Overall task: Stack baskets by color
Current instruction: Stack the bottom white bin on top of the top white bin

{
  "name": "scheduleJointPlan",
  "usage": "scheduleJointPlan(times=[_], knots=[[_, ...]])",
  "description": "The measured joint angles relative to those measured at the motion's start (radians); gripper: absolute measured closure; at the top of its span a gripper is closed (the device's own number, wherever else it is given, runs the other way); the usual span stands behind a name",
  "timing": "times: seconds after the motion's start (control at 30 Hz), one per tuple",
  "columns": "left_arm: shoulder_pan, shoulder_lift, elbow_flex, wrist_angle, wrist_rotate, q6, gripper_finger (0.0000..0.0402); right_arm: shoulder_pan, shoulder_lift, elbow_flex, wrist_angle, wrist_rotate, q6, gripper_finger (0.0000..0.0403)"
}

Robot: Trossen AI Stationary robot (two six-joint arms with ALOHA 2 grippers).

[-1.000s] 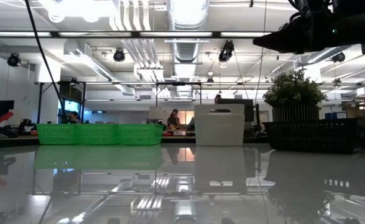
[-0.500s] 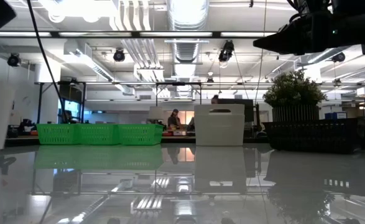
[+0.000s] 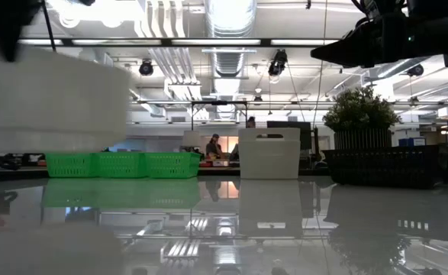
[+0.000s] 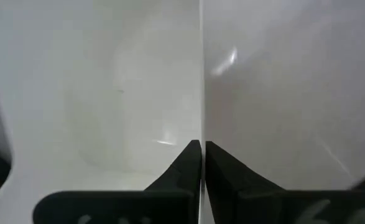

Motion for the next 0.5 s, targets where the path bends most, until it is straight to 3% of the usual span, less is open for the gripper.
scheduleJointPlan(times=[0.23, 0.5], knots=[[0.138, 0.0, 0.079, 0.016, -0.23, 0.306, 0.0402, 0.0, 0.0, 0.0, 0.0, 0.0, 0.008, 0.036], [0.356, 0.0, 0.108, 0.232, -0.272, 0.68, 0.0402, 0.0, 0.0, -0.001, 0.0, 0.0, 0.007, 0.036]])
